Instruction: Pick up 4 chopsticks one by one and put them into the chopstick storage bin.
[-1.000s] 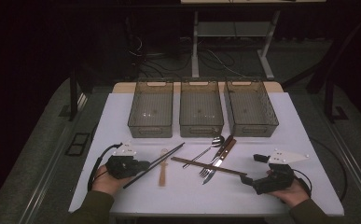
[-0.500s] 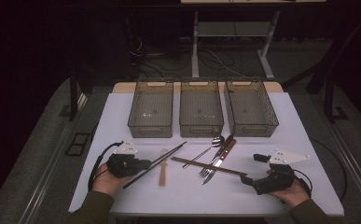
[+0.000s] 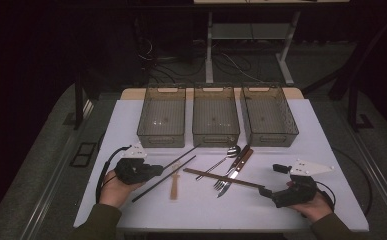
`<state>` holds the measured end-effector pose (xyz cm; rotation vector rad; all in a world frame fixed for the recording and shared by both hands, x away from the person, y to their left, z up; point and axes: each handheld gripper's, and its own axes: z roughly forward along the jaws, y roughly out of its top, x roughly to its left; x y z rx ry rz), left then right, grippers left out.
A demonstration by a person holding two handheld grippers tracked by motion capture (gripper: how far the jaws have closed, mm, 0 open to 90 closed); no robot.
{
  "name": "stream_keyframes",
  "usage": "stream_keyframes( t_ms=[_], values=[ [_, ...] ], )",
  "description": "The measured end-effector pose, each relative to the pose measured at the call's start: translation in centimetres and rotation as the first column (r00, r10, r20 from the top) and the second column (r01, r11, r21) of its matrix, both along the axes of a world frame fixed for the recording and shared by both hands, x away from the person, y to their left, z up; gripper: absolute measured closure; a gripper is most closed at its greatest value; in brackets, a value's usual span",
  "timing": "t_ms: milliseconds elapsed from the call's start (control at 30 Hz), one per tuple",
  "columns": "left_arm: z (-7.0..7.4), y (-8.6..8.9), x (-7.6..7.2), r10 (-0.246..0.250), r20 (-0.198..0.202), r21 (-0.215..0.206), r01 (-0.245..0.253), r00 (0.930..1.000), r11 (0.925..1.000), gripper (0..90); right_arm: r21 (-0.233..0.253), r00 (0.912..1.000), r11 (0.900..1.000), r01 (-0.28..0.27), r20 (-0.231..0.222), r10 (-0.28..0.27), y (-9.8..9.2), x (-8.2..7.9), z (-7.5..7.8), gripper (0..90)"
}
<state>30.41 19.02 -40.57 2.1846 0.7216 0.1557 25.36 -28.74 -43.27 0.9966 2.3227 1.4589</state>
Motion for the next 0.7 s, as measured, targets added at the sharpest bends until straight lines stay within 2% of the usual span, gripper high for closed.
stream_keyframes(
  t_ms=[67,133,333,700],
  values=[
    [0.1,-0.1,0.1,-0.001,0.003,0.012,0.001,1.0,0.9999,85.5,0.002,1.0,1.0,0.002,0.001,-0.002,0.0,0.0,0.0,0.2],
    [0.2,-0.2,0.4,0.012,-0.005,0.013,-0.012,0.9999,0.9998,85.5,0.002,1.0,1.0,0.002,-0.002,-0.002,0.0,0.0,0.0,0.2],
    [0.4,-0.6,0.9,0.005,-0.006,0.015,-0.005,1.0,0.9999,85.5,0.008,1.0,1.0,0.008,-0.002,-0.008,0.0,0.0,0.0,0.2],
    [1.6,-1.4,1.9,-0.007,0.02,0.005,0.007,0.9998,1.0,85.5,0.006,0.9999,1.0,0.014,0.002,-0.014,-0.1,0.0,0.0,0.2]
  ],
)
